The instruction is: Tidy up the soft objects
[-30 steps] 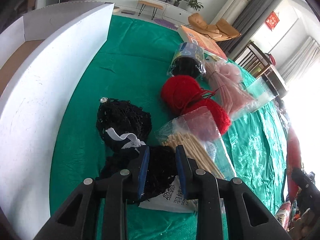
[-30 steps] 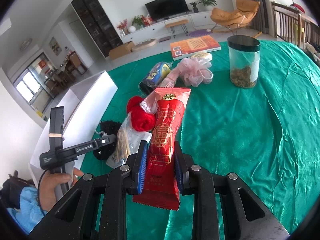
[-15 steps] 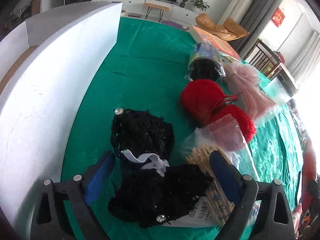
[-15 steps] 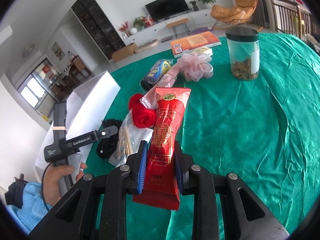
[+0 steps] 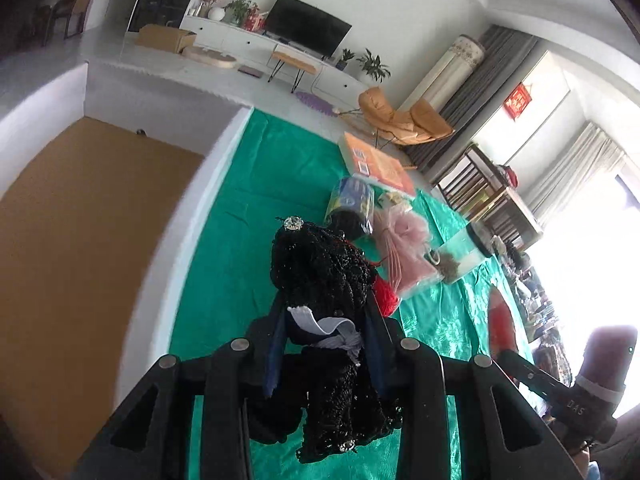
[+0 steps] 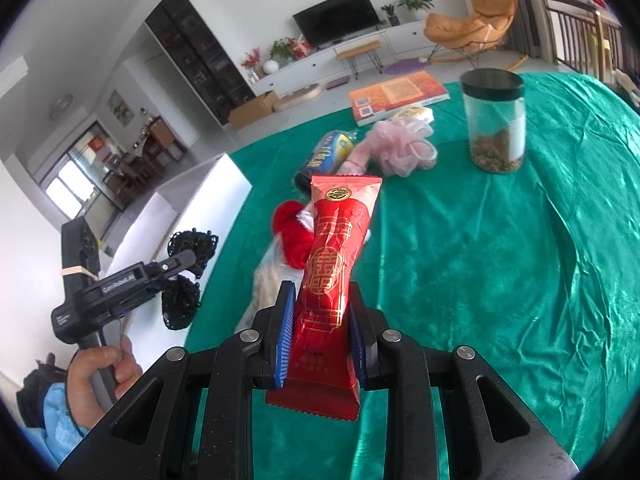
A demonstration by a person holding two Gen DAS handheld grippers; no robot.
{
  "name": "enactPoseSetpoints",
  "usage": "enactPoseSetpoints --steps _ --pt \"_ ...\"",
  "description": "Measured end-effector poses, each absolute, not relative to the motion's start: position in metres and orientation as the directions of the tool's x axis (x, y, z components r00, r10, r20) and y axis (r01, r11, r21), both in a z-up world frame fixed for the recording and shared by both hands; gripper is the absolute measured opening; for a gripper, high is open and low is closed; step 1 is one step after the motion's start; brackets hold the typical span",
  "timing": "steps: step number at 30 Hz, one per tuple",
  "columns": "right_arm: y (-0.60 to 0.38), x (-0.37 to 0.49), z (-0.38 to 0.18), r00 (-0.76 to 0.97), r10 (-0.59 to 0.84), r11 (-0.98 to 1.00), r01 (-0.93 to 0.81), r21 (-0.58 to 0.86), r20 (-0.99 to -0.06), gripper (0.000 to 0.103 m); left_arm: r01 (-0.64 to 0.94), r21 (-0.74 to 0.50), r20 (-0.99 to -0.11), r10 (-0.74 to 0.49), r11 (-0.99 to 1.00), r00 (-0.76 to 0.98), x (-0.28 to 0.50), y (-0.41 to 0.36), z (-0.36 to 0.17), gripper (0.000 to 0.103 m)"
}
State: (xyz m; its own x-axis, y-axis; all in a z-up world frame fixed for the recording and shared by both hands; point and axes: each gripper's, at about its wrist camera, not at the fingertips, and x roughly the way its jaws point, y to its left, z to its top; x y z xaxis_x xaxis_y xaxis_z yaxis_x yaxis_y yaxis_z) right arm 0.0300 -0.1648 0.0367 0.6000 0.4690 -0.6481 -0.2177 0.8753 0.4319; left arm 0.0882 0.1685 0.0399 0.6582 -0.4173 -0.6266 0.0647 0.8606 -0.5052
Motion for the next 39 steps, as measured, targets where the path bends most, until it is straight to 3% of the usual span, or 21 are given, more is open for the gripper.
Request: enactPoseSetpoints --steps 4,9,11,12,13,17,21,27,33,35,36,37,39 --pt "-0.088 0.039 0.059 0.532 0.593 0.804 -0.352 0.479 -0.604 0.027 0.007 -0.437 -0.616 -0.305 0.899 0.726 0.055 0.232 0.075 0.034" --pt "0.035 0.047 0.074 0.363 0.749 0.658 -0.503 0.560 -0.554 0.027 -0.219 -0.272 -0.675 -0.024 0.937 0.738 0.023 0.315 0.074 0.039" --pt "0.078 0.049 0.072 0.286 0.802 0.587 -0.532 0.609 -0.524 0.031 -0.307 -0.257 -0.703 0.041 0.916 0.710 0.015 0.342 0.058 0.065" --pt "0.094 0.050 0.069 0.253 0.817 0.564 -0.538 0.626 -0.519 0.046 -0.335 -0.285 -0.702 0.043 0.898 0.711 0.011 0.353 0.050 0.095" --pt "0.105 0.051 0.064 0.227 0.820 0.555 -0.539 0.633 -0.526 0.072 -0.365 -0.323 -0.689 0.047 0.873 0.723 0.005 0.365 0.044 0.103" --pt "0.087 0.049 0.045 0.298 0.752 0.644 -0.523 0.558 -0.588 0.071 -0.388 -0.378 -0.672 0.040 0.841 0.740 0.003 0.367 0.029 0.103" --pt "0.033 0.049 0.022 0.390 0.651 0.747 -0.481 0.459 -0.651 0.073 -0.276 -0.402 -0.639 -0.051 0.873 0.768 0.018 0.329 0.031 0.103" --pt "-0.016 0.046 -0.037 0.255 0.786 0.617 -0.365 0.697 -0.563 0.073 -0.068 -0.438 -0.582 -0.225 0.896 0.782 0.028 0.255 0.054 0.103" --pt "0.003 0.075 -0.104 0.140 0.819 0.573 -0.243 0.782 -0.556 0.073 0.056 -0.418 -0.565 -0.308 0.907 0.765 0.022 0.206 0.075 0.103" --pt "-0.018 0.081 -0.112 0.244 0.775 0.627 -0.191 0.755 -0.582 0.059 0.079 -0.398 -0.586 -0.319 0.914 0.744 0.021 0.195 0.072 0.103" --pt "-0.038 0.082 -0.113 0.319 0.735 0.661 -0.139 0.737 -0.598 0.037 0.089 -0.392 -0.595 -0.326 0.916 0.735 0.018 0.190 0.071 0.103" --pt "-0.061 0.084 -0.114 0.377 0.671 0.707 -0.064 0.704 -0.639 0.006 0.095 -0.386 -0.603 -0.329 0.918 0.727 0.017 0.185 0.068 0.103" --pt "-0.108 0.080 -0.100 0.528 0.499 0.798 0.028 0.602 -0.687 0.000 0.120 -0.371 -0.616 -0.340 0.921 0.711 0.016 0.170 0.061 0.103"
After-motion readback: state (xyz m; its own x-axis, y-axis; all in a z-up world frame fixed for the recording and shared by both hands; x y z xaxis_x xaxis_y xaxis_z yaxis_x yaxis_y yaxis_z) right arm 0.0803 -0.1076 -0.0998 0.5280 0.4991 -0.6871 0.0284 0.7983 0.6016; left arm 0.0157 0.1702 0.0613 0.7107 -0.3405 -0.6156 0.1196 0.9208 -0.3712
